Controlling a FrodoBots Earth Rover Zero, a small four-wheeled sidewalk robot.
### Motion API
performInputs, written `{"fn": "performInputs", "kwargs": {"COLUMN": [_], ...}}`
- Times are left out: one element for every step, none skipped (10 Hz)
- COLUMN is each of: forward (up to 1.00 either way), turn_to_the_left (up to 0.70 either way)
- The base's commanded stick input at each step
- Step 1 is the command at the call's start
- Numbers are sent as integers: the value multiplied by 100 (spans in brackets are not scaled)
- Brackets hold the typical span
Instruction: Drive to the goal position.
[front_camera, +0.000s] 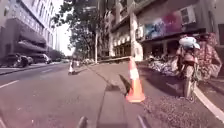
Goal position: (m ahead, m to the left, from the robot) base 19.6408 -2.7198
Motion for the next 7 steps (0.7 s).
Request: {"fn": "performInputs", "kwargs": {"forward": [0,0,0,0,0,0,0], "turn_to_the_left": [-55,-70,-70,-70,-70,-70,-70]}}
